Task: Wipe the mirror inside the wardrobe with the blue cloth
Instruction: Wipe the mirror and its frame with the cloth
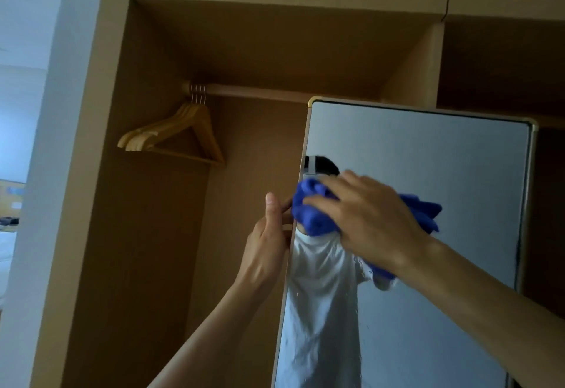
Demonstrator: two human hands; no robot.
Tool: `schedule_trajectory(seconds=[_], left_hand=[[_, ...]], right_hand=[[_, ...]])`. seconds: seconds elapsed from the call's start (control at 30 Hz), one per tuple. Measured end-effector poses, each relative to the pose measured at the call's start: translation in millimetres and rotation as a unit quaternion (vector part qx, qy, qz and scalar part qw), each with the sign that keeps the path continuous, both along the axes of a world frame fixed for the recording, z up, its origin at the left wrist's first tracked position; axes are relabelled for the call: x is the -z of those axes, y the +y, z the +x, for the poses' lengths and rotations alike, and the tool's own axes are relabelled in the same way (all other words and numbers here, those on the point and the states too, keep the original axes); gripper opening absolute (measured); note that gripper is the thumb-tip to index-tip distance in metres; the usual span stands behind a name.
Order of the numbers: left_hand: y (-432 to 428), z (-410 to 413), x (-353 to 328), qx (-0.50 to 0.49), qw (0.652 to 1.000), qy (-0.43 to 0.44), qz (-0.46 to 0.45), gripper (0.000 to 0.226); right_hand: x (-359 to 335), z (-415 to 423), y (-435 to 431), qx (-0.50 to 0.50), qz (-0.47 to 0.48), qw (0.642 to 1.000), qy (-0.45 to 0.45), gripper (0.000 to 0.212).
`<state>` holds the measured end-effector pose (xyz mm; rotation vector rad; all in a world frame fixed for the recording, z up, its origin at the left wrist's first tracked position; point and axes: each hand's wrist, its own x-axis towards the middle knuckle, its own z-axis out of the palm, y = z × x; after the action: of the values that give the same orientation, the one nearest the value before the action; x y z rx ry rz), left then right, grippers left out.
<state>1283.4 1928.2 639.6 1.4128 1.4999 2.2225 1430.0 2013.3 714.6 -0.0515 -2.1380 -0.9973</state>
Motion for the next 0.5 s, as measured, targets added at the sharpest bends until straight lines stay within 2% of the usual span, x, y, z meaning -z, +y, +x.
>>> schedule_trajectory(seconds=[0.1,0.33,0.4,0.5], left_hand=[[1,1,1,0.003,1.0,-0.001,-0.01,0.06],[-3,5,4,0.009,1.0,-0.019,-0.011,0.055],[-3,7,5,0.011,1.0,-0.023,-0.007,0.055],[-3,12,6,0.0,1.0,-0.008,-0.009,0.054]], right_hand=[[-19,-7,-9,0.031,0.016,0.999,0.035,0.047],[72,2,-4,-0.004,0.003,0.999,-0.051,0.04],[61,3,-3,0.0,0.009,0.999,-0.043,0.043],[18,-1,-4,0.027,-0.001,0.999,0.033,0.05]])
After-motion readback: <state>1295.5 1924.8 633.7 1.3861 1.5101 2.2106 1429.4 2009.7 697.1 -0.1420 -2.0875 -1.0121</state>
